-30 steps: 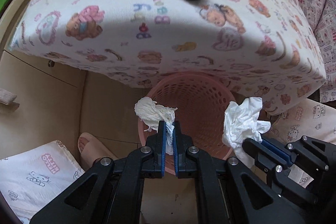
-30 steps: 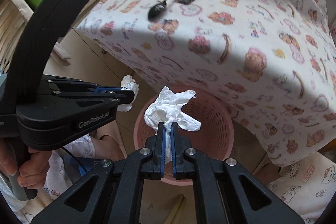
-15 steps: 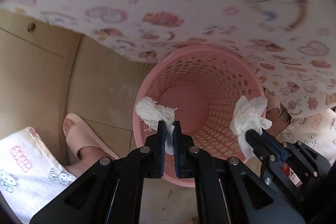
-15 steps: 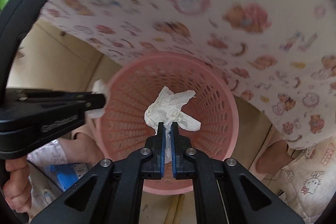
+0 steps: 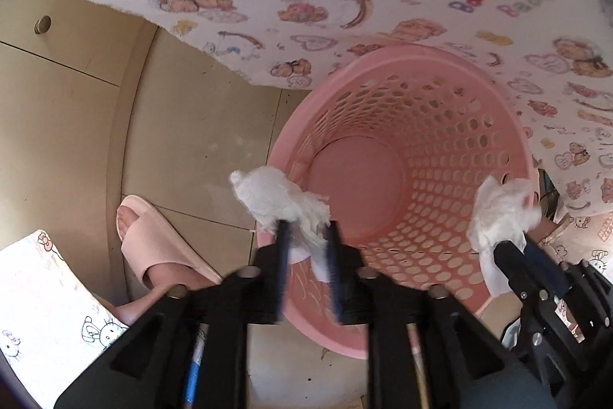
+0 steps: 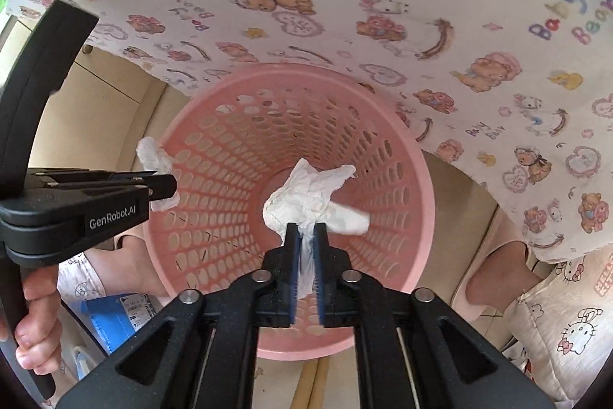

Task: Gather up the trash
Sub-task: 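Carry both tissues over the pink wastebasket and open both tools, then move both tools back over the table toward the black spoon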

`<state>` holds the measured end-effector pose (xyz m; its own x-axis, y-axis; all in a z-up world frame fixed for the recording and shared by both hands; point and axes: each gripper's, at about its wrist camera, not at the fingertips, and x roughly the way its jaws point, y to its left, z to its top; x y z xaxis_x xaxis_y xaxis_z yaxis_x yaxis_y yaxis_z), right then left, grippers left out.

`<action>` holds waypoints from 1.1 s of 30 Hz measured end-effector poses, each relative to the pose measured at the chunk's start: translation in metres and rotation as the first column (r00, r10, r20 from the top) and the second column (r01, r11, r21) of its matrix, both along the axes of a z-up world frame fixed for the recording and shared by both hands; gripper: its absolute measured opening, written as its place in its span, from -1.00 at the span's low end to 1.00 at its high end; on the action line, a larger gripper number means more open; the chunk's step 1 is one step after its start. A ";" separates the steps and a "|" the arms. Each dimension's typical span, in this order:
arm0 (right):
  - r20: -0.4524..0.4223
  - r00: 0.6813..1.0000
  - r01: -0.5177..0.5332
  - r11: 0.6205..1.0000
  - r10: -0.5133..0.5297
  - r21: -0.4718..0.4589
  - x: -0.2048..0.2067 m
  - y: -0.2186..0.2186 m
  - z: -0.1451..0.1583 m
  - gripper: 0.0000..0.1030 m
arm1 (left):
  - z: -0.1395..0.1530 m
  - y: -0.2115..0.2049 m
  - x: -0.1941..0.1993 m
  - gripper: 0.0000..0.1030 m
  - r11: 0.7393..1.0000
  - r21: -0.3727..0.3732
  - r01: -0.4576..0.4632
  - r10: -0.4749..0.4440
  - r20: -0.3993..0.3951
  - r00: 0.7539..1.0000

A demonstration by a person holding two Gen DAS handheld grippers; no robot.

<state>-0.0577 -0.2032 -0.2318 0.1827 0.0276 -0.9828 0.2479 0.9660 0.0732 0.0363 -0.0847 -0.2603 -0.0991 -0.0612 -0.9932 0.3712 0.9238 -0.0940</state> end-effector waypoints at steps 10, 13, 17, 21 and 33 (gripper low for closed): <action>0.024 0.998 0.062 0.998 -0.062 -0.015 -0.002 -0.017 0.014 -0.08 | 0.023 0.001 0.000 -0.07 1.000 0.004 -0.007 0.007 0.085 0.996; 0.044 0.996 0.082 0.996 -0.080 -0.036 -0.004 -0.019 0.023 0.02 | 0.038 0.003 0.003 0.01 0.999 -0.018 -0.033 0.035 0.113 0.993; 0.092 0.992 0.096 0.994 -0.091 -0.051 -0.006 -0.020 0.041 0.14 | 0.062 0.003 0.003 0.06 0.998 -0.044 -0.033 0.040 0.170 0.985; 0.129 0.986 0.114 0.992 -0.107 -0.048 -0.007 -0.022 0.059 0.35 | 0.086 0.004 0.003 0.28 0.991 -0.132 -0.037 0.060 0.175 0.983; 0.146 0.979 0.148 0.989 -0.144 -0.021 -0.011 -0.033 0.080 0.43 | 0.109 -0.005 0.002 0.42 0.979 -0.201 -0.029 0.064 0.170 0.983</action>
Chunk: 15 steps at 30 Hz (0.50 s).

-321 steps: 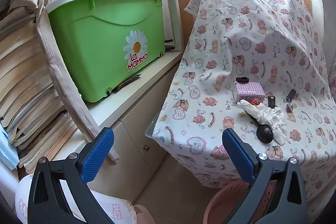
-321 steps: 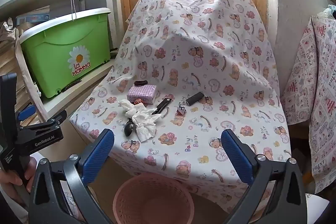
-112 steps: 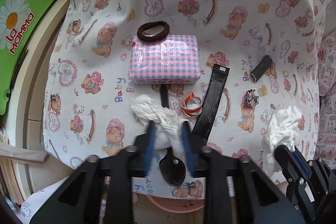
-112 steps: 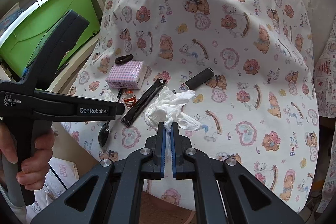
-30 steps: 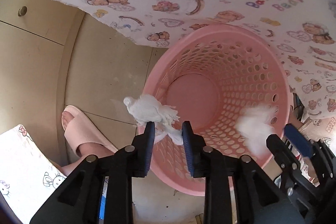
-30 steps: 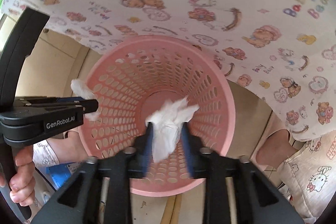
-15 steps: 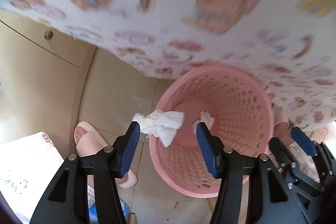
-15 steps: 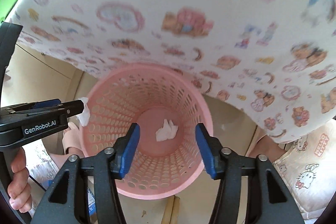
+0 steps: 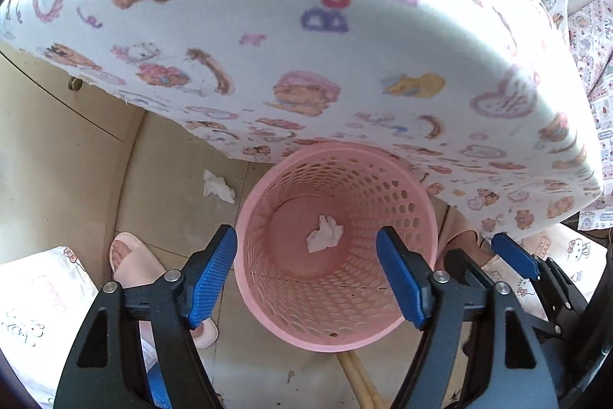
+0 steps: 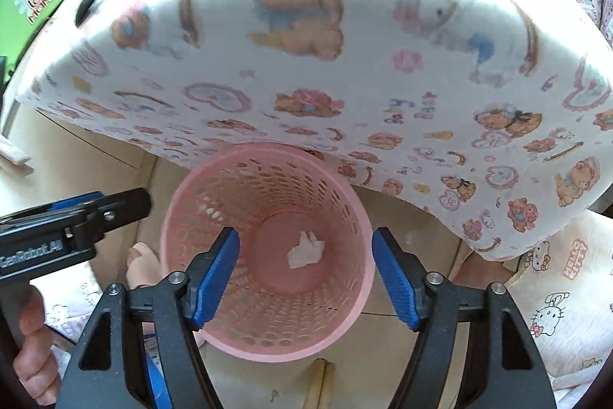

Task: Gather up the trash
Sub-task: 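Move both tools back over the table toward the black spoon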

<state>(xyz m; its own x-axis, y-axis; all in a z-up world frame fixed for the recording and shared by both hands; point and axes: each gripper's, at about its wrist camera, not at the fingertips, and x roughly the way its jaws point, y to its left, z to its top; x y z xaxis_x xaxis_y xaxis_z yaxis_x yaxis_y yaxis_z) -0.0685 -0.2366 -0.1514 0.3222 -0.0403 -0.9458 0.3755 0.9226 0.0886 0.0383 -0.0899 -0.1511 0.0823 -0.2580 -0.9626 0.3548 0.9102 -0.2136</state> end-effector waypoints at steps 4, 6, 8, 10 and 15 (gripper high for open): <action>0.046 0.999 0.002 1.000 -0.002 0.021 -0.002 -0.002 0.017 0.43 | 0.020 0.012 0.002 0.42 0.997 -0.063 -0.051 0.052 0.022 0.998; 0.083 0.997 0.003 1.000 -0.006 0.031 -0.004 -0.003 0.029 0.43 | 0.033 0.017 0.002 0.42 0.995 -0.074 -0.067 0.072 0.067 0.995; 0.120 0.993 -0.002 0.999 -0.003 0.042 -0.005 -0.003 0.041 0.43 | 0.048 0.024 0.002 0.42 0.992 -0.084 -0.098 0.108 0.125 0.986; 0.145 0.989 -0.015 0.999 0.009 0.036 -0.005 -0.002 0.050 0.43 | 0.059 0.031 0.004 0.42 0.986 -0.104 -0.129 0.145 0.168 0.975; 0.209 0.977 -0.036 0.999 0.033 0.011 -0.009 -0.001 0.074 0.43 | 0.080 0.050 0.009 0.42 0.970 -0.148 -0.193 0.221 0.207 0.953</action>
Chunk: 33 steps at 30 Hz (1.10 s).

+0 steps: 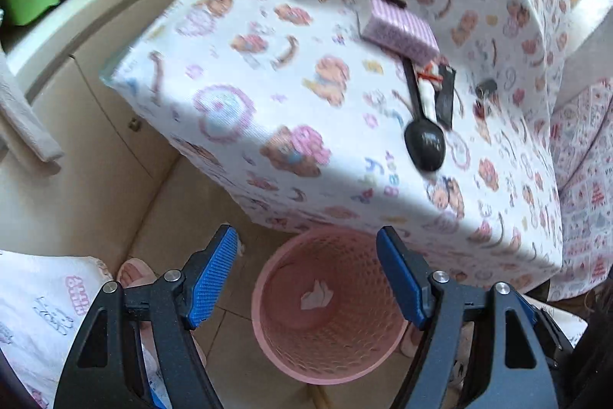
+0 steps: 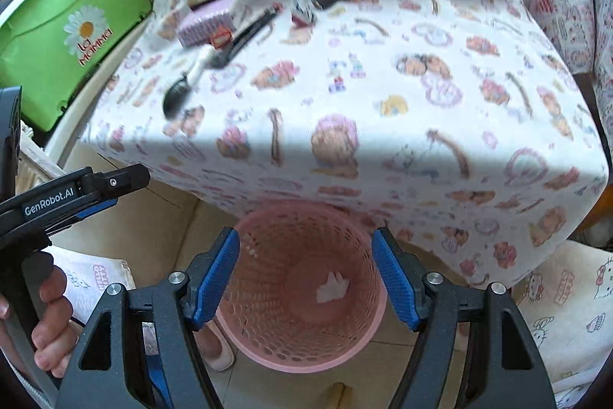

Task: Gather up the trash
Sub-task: 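Move both tools back over the table toward the black spoon, then grasp the black spoon with the left tool while the right tool grasps the small wrapper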

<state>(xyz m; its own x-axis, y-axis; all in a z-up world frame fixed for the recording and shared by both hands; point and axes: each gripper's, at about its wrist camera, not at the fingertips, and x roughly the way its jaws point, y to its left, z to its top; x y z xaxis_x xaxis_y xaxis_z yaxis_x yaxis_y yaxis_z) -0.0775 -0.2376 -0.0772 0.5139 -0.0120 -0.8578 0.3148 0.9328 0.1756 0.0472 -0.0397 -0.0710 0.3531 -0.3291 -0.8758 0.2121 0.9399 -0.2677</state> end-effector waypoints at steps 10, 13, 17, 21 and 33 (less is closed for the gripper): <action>0.094 0.991 -0.094 0.995 0.097 -0.038 0.018 -0.012 0.064 0.43 | 0.065 0.001 0.019 0.42 0.999 0.047 0.027 -0.035 0.171 0.985; 0.120 0.986 -0.114 0.993 0.118 -0.043 0.025 -0.021 0.085 0.43 | 0.079 0.001 0.027 0.42 0.999 0.038 0.035 -0.042 0.180 0.983; 0.158 0.977 -0.127 0.985 0.144 -0.114 0.032 -0.030 0.106 0.43 | 0.085 -0.009 0.035 0.42 0.995 0.053 0.082 -0.089 0.158 0.983; 0.182 0.975 -0.099 0.984 0.126 -0.150 0.042 -0.040 0.115 0.43 | 0.089 -0.023 0.038 0.41 0.989 0.085 0.119 -0.130 0.136 0.982; 0.154 0.987 -0.037 0.996 0.048 -0.075 0.056 -0.075 0.078 0.43 | 0.062 -0.096 0.060 -0.42 0.966 0.065 0.250 -0.240 -0.135 0.961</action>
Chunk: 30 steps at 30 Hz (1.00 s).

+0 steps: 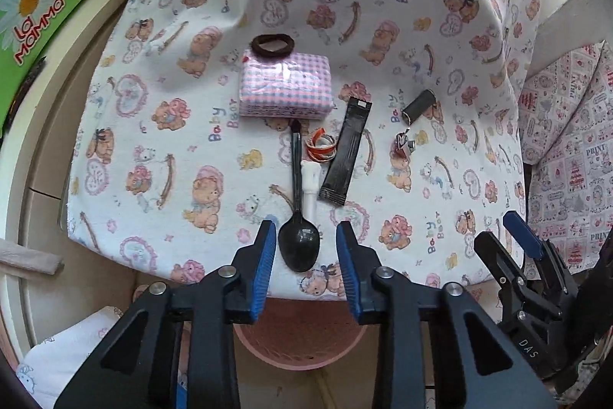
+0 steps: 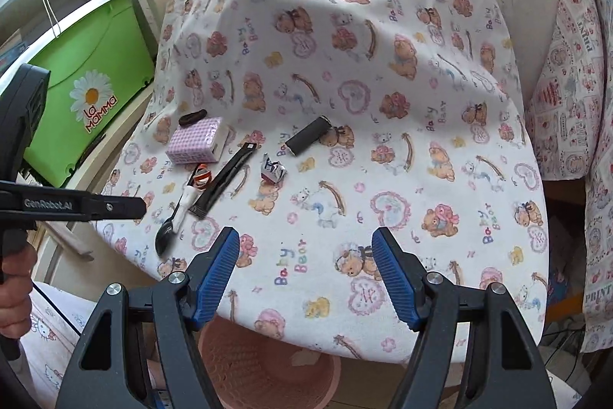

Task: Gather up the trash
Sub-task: 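Grasp the black spoon with the left tool while the right tool grasps the small wrapper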

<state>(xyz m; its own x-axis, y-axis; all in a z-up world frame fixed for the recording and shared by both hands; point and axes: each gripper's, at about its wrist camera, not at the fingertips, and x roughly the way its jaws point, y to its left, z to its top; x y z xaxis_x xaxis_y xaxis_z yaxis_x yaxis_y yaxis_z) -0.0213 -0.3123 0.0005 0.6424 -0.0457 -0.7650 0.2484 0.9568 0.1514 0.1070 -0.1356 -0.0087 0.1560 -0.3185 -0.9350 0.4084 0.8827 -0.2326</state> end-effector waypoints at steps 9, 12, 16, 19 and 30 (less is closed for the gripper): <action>0.008 1.000 0.016 0.999 -0.016 0.032 -0.001 -0.008 0.001 0.43 | -0.027 -0.032 0.012 -0.62 0.986 0.165 0.013 -0.020 0.042 0.999; 0.013 1.000 0.014 1.000 -0.014 0.019 -0.003 -0.007 0.002 0.43 | -0.028 -0.033 0.012 -0.72 0.987 0.157 0.020 -0.025 0.030 0.999; 0.013 1.000 0.013 1.000 -0.013 0.020 -0.002 -0.006 0.002 0.43 | -0.027 -0.030 0.013 -0.73 0.983 0.181 0.012 -0.021 0.045 0.999; 0.012 1.000 0.018 0.999 -0.019 0.027 -0.003 -0.006 0.002 0.43 | -0.025 -0.022 0.018 -0.81 0.985 0.175 -0.009 0.002 0.040 0.999; 0.003 1.000 0.022 0.999 -0.022 0.034 -0.002 -0.008 0.000 0.43 | -0.040 -0.014 0.037 -0.57 0.971 0.236 0.034 -0.048 0.053 0.997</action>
